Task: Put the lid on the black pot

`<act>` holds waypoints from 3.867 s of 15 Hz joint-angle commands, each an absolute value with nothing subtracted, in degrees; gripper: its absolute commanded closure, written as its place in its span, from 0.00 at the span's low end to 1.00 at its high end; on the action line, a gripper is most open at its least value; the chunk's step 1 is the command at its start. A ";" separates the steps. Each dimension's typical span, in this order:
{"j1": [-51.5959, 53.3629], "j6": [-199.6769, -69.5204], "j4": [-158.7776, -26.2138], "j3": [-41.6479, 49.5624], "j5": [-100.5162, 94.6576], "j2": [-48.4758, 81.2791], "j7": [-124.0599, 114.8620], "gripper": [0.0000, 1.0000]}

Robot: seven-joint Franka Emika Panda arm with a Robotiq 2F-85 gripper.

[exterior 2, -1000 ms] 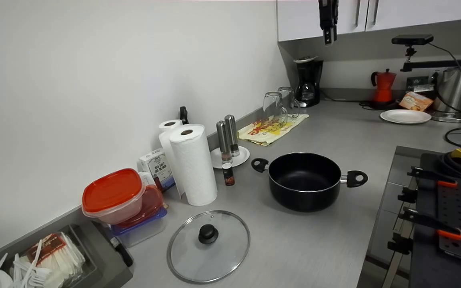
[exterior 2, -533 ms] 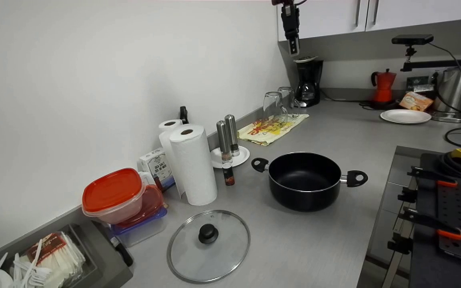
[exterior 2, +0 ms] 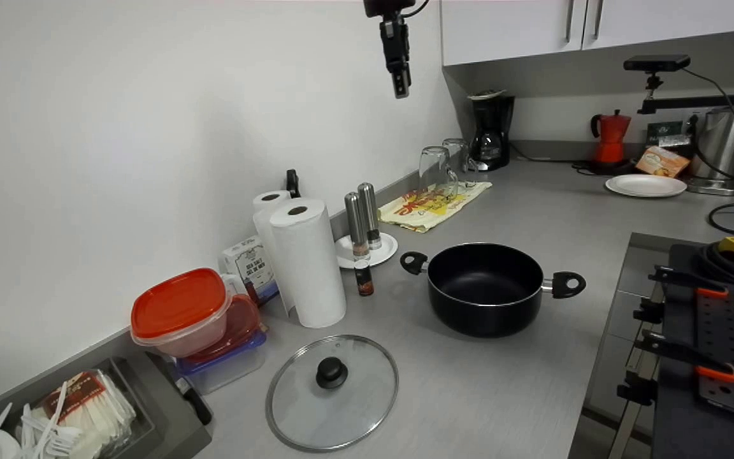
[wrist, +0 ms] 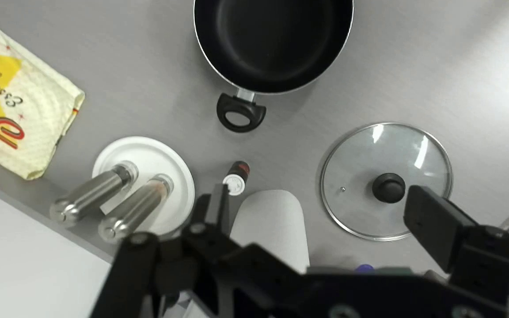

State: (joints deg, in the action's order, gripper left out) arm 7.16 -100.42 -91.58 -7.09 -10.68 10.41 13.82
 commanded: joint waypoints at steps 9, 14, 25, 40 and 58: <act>16.44 -96.61 -64.27 -10.30 -12.18 39.46 19.34 0.00; 20.12 -93.47 -58.86 -9.55 -12.60 48.96 17.89 0.00; 21.76 -84.76 -49.69 -7.46 -12.17 59.25 15.48 0.00; 21.65 -87.25 -48.65 -7.74 -11.87 59.74 14.52 0.00; 25.97 -105.46 -37.88 -7.89 -14.64 73.68 28.64 0.00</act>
State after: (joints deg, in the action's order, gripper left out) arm 24.30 -105.15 -43.63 -7.71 -14.24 68.12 24.46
